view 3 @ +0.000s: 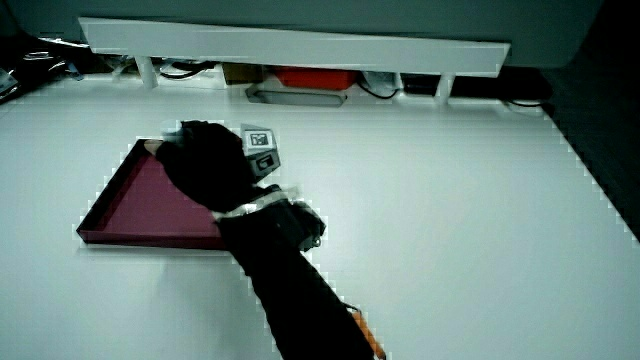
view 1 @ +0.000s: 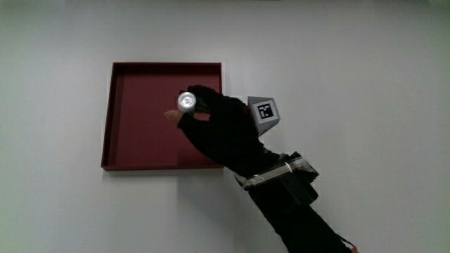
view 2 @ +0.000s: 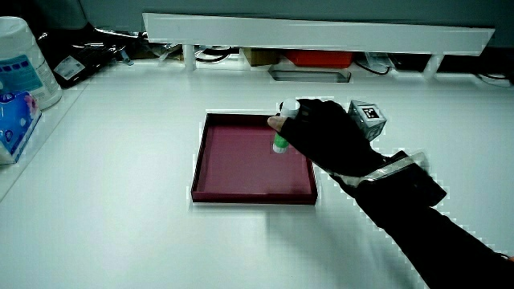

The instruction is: Place glue stick

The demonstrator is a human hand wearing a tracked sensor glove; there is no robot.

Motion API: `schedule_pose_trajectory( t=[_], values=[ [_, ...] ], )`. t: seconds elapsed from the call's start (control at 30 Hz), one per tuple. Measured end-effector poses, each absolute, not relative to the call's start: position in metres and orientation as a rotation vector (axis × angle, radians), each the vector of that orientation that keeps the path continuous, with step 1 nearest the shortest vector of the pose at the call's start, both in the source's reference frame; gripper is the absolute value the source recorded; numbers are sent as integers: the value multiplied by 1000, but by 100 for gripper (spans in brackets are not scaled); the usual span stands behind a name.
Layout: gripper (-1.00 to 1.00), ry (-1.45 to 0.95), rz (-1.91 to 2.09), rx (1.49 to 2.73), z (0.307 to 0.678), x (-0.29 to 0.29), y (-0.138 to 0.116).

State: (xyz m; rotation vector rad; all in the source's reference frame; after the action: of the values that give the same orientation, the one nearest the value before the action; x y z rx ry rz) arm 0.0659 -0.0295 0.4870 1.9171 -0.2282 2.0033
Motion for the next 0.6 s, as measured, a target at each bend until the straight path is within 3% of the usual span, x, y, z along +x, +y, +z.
schedule_pose_trajectory(
  t=[0.13,0.4,0.6],
  values=[
    [0,-219,1908,1928,501,52,-24],
    [0,-190,1771,1805,530,33,-9],
    [0,-171,1719,1783,542,29,-3]
  ],
)
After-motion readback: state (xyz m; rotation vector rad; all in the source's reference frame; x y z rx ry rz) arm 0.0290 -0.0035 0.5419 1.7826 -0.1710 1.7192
